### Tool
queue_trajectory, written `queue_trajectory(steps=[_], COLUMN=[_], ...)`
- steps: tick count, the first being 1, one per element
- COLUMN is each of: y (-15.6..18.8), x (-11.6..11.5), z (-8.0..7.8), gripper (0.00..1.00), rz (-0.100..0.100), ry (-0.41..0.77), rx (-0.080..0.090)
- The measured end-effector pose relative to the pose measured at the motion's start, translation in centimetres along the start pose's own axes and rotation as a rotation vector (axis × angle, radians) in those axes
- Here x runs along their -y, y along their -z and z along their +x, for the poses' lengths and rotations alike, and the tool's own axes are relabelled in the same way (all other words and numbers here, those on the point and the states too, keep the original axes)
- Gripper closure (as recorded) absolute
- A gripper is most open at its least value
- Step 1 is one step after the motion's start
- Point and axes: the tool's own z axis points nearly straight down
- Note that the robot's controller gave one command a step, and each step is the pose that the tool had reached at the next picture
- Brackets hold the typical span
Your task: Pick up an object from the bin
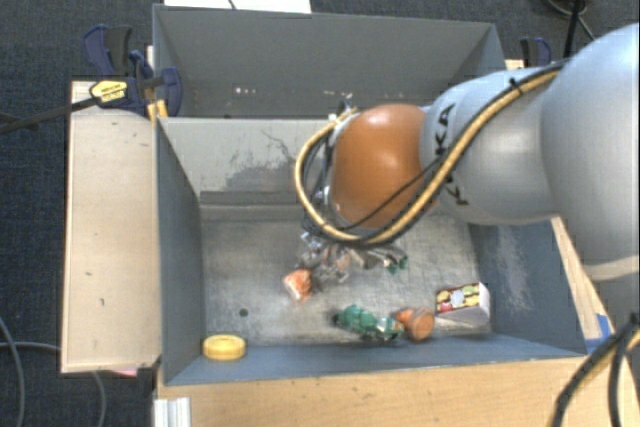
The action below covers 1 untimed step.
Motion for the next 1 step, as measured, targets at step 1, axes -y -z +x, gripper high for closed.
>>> queue_trajectory(steps=[1], y=[0.61], x=[0.01], z=[0.03], gripper=[1.00], rz=[0.000], ry=[-0.001], rx=[-0.002])
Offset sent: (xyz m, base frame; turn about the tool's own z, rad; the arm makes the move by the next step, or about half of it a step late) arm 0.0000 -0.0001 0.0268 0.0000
